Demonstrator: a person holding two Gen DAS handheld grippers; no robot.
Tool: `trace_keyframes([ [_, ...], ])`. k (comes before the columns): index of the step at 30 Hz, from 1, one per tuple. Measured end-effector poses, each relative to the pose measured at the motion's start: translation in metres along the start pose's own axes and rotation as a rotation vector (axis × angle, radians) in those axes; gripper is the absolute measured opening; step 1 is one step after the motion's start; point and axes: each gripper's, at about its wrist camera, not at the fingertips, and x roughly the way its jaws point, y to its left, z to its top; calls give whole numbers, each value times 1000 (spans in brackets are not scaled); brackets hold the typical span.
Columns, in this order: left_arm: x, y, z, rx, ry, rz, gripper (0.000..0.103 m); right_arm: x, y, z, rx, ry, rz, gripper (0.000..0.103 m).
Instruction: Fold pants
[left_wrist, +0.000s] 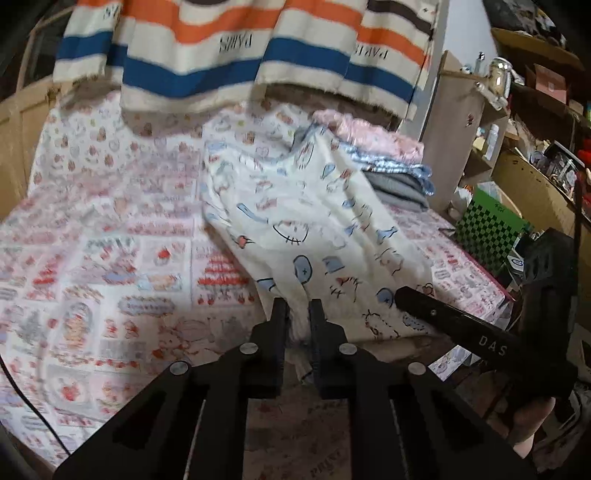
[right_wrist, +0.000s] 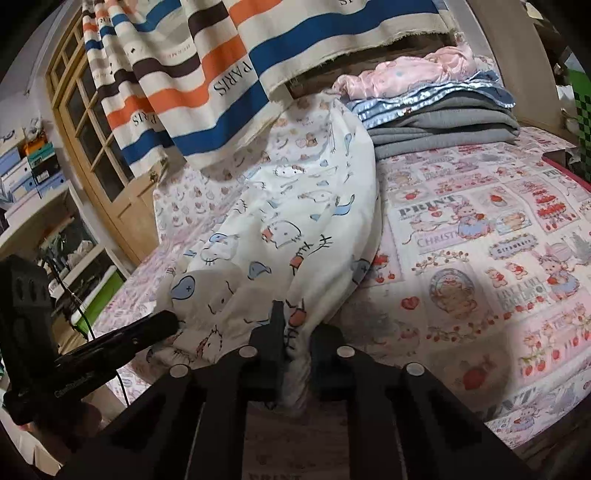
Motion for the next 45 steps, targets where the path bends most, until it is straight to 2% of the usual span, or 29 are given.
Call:
trace_keyframes([
  [3,-14,-1,0,-10,-14,3,10,-12,8,1,-6,-12,15,9],
  [5,-17,3,-4,-37,0,-3,10,-15,11,-3,-9,-10,15,9],
  [9,-8,10,-20,-50,48,36,11,-9,10,-15,-10,12,-13,9],
  [12,-9,14,-25,-49,45,33,19,-10,6,-18,-7,5,-21,11],
  [15,-25,15,-17,-1,-25,83,22,-20,4,-8,-31,-42,-63,24],
  [18,-33,26,0,17,-77,137,32,-34,-5,12,-44,-101,-97,53],
  [21,-33,45,21,4,-101,154,35,-46,-17,37,-37,-136,-98,55],
  [22,-32,50,29,8,-107,162,39,-49,-22,46,-35,-141,-89,55],
  [26,-28,61,49,23,-120,175,45,-51,-35,72,-53,-120,-52,57],
  [27,-26,63,54,26,-123,181,51,-51,-36,76,-66,-117,-55,58],
  [28,-23,65,60,37,-126,183,60,-50,-37,80,-84,-115,-59,62],
  [30,-14,69,75,47,-121,189,69,-43,-37,92,-116,-107,-74,65],
  [31,-9,72,83,43,-116,179,69,-39,-39,97,-132,-98,-79,65],
  [33,4,79,106,45,-89,149,71,-31,-42,114,-158,-81,-75,65],
  [36,35,89,139,35,-37,133,71,-12,-49,144,-157,-23,0,65],
  [37,51,96,150,18,5,122,71,-3,-51,155,-158,6,42,65],
  [40,94,118,169,-96,65,87,70,32,-59,184,-125,76,106,65],
  [42,130,125,180,-106,146,47,70,62,-65,200,-79,130,115,65],
  [45,172,133,190,-129,235,55,69,106,-72,218,-65,199,80,65],
])
